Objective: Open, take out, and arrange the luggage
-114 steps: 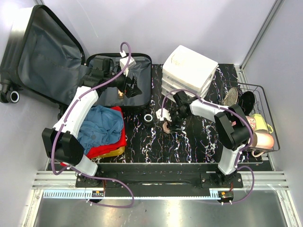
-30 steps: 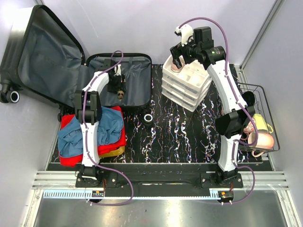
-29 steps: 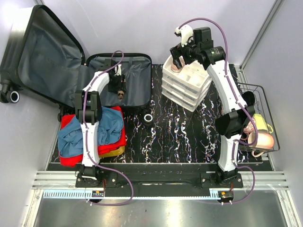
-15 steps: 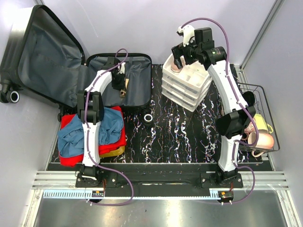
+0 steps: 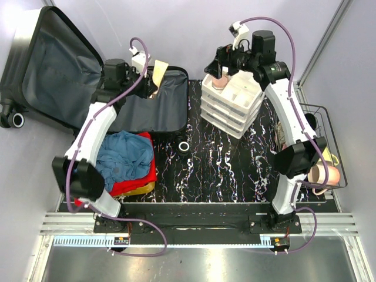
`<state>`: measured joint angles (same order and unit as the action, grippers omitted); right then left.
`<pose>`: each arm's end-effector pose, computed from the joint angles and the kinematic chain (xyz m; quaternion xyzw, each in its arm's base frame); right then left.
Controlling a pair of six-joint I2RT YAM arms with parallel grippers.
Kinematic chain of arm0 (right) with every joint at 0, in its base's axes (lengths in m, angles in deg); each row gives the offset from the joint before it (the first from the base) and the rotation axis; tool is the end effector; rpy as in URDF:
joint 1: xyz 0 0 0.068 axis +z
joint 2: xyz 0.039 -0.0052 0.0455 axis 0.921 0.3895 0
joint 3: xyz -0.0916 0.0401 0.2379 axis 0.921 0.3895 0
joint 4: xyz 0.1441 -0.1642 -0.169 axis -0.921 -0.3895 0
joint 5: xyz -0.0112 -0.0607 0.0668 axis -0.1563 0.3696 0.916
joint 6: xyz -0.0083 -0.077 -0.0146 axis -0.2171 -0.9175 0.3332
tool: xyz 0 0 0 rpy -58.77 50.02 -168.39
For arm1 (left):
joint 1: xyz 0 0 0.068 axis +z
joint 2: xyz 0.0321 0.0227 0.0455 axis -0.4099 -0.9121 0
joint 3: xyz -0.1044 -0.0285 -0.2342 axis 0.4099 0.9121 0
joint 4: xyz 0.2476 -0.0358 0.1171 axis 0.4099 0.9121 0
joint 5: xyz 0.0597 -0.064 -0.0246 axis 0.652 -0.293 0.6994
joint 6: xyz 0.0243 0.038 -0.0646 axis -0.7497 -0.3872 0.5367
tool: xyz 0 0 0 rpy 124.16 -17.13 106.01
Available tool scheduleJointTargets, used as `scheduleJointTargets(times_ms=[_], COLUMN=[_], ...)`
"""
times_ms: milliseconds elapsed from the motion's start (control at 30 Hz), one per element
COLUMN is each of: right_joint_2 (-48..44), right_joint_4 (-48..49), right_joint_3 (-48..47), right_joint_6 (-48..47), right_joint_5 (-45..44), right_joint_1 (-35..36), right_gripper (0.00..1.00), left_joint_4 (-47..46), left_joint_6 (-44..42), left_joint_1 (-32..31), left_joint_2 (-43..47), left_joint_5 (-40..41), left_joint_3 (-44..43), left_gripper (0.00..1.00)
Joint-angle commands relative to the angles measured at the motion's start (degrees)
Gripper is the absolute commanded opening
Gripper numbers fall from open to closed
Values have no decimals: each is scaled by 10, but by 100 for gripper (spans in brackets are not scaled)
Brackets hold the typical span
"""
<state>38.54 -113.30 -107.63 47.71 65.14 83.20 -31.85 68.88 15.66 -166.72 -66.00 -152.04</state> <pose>0.4386 0.1633 0.4319 -0.2740 0.7583 0.2889 0.5163 0.4200 -0.0916 0.3484 0.2255 0.8159 -0.1878 0.4982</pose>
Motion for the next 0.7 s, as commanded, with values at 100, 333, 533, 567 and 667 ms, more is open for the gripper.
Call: scheduleJointTargets(times_ms=[100,333,533,567,667], right_joint_2=[-103,-119,-158,-162,-173], right_joint_4=[369,409,417,418,416], right_joint_3=[137,177,258,272,297], right_joint_6=[223,248,244,242,225], right_joint_5=[140,156,141,137,112], right_joint_1=[22,55,59,60,60], right_gripper=[97,96,95,95,94], left_joint_4=[-162,-182,-212,-217,-230], left_joint_6=[-109,-160,-137,-135,-122], left_joint_1=[-77,-173,-192,-193,-193], left_joint_2=[151,194,194,192,187], left_joint_5=[-29,38,59,59,57], left_joint_3=[123,159,157,157,155], left_gripper=[15,12,10,10,10])
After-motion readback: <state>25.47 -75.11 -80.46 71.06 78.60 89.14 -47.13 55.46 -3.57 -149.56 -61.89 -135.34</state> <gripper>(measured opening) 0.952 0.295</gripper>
